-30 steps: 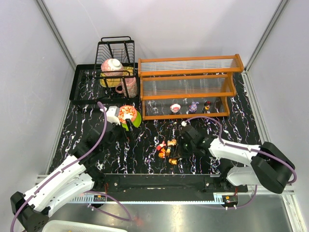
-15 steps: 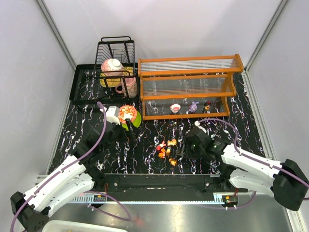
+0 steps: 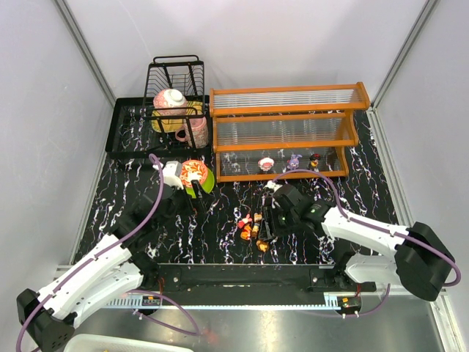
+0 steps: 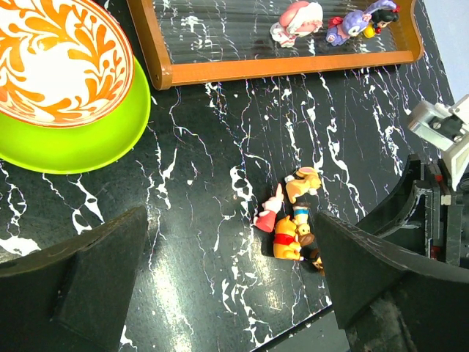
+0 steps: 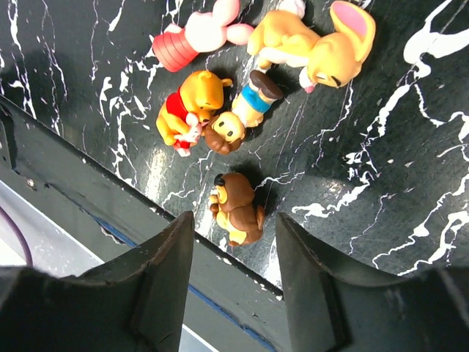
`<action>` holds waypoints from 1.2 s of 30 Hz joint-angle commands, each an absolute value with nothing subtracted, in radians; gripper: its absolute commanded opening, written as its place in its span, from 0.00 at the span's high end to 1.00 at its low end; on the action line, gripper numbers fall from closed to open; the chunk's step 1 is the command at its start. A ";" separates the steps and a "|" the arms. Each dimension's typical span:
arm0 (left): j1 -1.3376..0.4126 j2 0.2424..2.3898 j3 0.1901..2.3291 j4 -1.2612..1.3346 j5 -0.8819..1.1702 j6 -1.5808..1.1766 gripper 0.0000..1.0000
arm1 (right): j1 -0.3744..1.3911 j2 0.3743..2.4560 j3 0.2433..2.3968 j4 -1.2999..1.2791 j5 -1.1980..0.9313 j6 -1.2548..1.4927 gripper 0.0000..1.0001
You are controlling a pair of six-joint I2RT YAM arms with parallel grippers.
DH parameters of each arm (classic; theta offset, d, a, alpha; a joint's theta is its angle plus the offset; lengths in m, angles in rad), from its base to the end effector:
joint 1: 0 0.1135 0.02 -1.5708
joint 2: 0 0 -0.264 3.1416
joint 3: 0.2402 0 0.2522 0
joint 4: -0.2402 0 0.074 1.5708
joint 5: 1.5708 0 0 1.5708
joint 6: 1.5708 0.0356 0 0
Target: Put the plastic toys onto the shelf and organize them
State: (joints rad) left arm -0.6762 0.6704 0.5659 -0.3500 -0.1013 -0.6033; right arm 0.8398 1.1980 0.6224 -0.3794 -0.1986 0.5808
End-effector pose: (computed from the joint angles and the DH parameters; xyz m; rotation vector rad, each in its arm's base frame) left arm 0.1281 -0.0982 0.2636 0.0101 2.0957 -0.6956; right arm 0.1449 0.1721 0.1875 -0.4333 2.6651 0.7635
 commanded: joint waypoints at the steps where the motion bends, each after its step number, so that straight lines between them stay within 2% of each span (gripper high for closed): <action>1: -0.681 0.664 0.592 -0.330 -0.109 -0.606 0.01 | 0.850 1.209 0.646 -0.350 -0.250 0.491 0.49; 2: -0.681 0.663 0.591 -0.328 -0.110 -0.606 0.01 | 0.848 1.207 0.641 -0.350 -0.252 0.485 0.52; 5: -0.681 0.667 0.586 -0.327 -0.109 -0.614 0.01 | 0.850 1.198 0.623 -0.347 -0.270 0.477 0.53; 9: -0.680 0.683 0.583 -0.322 -0.100 -0.626 0.01 | 0.851 1.193 0.607 -0.328 -0.291 0.480 0.48; 36: -0.681 0.710 0.569 -0.301 -0.091 -0.649 0.01 | 0.897 1.265 0.564 -0.262 -0.296 0.538 0.50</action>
State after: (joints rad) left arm -0.6762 0.7090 0.5659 -0.3450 -0.1009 -0.6380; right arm 0.8791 1.2388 0.5610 -0.2848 -0.2977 0.5236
